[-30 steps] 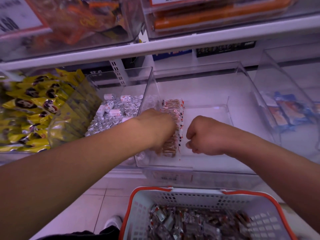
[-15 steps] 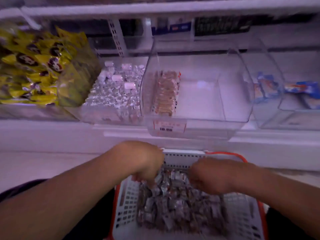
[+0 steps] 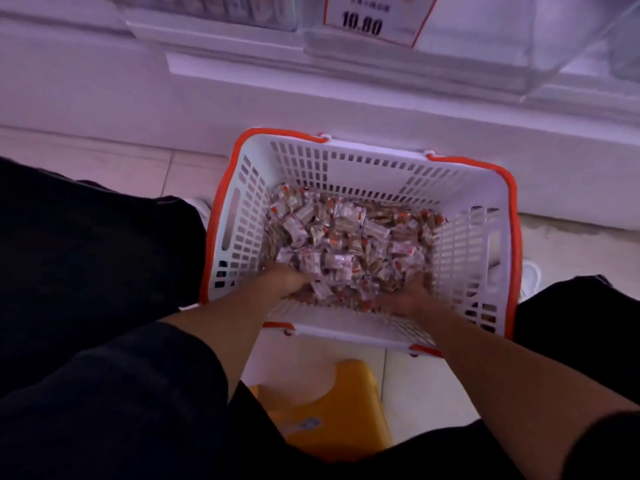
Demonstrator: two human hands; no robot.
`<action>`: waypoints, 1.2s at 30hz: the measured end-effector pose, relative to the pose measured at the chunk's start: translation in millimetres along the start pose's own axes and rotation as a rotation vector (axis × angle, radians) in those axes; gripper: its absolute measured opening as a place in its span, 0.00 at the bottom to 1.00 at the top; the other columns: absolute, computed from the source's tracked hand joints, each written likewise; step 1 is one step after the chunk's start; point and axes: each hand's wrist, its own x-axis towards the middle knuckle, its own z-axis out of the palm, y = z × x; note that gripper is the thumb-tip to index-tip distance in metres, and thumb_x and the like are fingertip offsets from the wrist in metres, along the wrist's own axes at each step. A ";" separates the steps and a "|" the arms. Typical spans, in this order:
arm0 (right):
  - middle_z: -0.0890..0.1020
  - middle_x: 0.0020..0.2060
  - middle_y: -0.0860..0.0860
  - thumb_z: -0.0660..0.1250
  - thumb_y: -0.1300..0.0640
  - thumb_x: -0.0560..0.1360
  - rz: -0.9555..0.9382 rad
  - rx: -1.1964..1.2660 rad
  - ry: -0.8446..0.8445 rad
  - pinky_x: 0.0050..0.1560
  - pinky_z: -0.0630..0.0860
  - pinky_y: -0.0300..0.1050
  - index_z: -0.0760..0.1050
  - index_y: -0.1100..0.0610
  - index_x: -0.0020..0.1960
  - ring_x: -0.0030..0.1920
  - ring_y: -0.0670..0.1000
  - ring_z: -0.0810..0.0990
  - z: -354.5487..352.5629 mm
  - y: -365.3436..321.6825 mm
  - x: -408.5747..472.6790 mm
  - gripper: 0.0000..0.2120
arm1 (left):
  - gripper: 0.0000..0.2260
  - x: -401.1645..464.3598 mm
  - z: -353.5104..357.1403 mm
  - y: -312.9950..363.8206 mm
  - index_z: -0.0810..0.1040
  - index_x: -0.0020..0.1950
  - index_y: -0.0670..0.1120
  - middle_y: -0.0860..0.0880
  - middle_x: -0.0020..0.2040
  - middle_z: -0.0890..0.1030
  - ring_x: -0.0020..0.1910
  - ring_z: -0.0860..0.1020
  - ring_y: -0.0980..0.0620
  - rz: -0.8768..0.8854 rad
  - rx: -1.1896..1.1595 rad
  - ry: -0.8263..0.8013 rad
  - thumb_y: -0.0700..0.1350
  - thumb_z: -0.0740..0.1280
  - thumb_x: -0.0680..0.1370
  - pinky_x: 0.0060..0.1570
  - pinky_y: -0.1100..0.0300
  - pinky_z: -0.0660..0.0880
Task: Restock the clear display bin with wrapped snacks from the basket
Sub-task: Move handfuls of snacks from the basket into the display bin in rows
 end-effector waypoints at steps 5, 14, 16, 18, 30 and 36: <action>0.79 0.59 0.58 0.84 0.57 0.61 0.003 0.021 0.213 0.48 0.81 0.51 0.69 0.58 0.62 0.52 0.53 0.80 10.5 -17.2 14.9 0.36 | 0.45 19.2 5.3 11.8 0.61 0.76 0.37 0.36 0.72 0.70 0.69 0.72 0.39 -0.054 -0.132 0.004 0.56 0.77 0.70 0.67 0.44 0.72; 0.81 0.49 0.56 0.81 0.55 0.64 -0.128 -0.184 0.032 0.50 0.79 0.48 0.72 0.59 0.60 0.46 0.53 0.79 47.0 -33.4 38.9 0.29 | 0.56 24.7 28.3 31.4 0.39 0.79 0.38 0.40 0.77 0.63 0.72 0.68 0.40 -0.043 0.073 0.085 0.55 0.77 0.71 0.65 0.54 0.70; 0.84 0.41 0.55 0.80 0.55 0.66 -0.167 -0.195 0.120 0.43 0.78 0.50 0.77 0.54 0.44 0.40 0.54 0.81 49.8 -33.4 44.0 0.13 | 0.56 23.6 43.7 34.4 0.35 0.78 0.38 0.41 0.75 0.67 0.70 0.70 0.41 -0.031 0.057 0.106 0.52 0.76 0.72 0.61 0.56 0.70; 0.84 0.34 0.53 0.79 0.59 0.67 -0.165 -0.162 0.137 0.39 0.79 0.49 0.76 0.51 0.34 0.34 0.51 0.80 48.9 -35.1 44.5 0.12 | 0.55 22.9 54.7 36.1 0.33 0.78 0.39 0.41 0.74 0.68 0.69 0.71 0.41 -0.036 -0.042 0.129 0.48 0.76 0.73 0.55 0.57 0.69; 0.76 0.31 0.56 0.68 0.67 0.77 -0.086 0.006 0.141 0.33 0.78 0.43 0.71 0.57 0.34 0.30 0.52 0.74 20.6 -49.0 7.5 0.15 | 0.15 2.6 31.8 35.0 0.72 0.68 0.35 0.34 0.62 0.77 0.55 0.79 0.39 0.106 0.228 0.005 0.36 0.58 0.82 0.40 0.51 0.73; 0.78 0.37 0.57 0.65 0.63 0.79 -0.054 0.108 0.059 0.39 0.80 0.51 0.74 0.58 0.41 0.36 0.56 0.78 10.6 -65.8 -20.2 0.08 | 0.16 -10.8 30.7 13.9 0.73 0.68 0.37 0.34 0.64 0.76 0.54 0.76 0.39 0.287 0.618 -0.173 0.39 0.55 0.83 0.54 0.52 0.73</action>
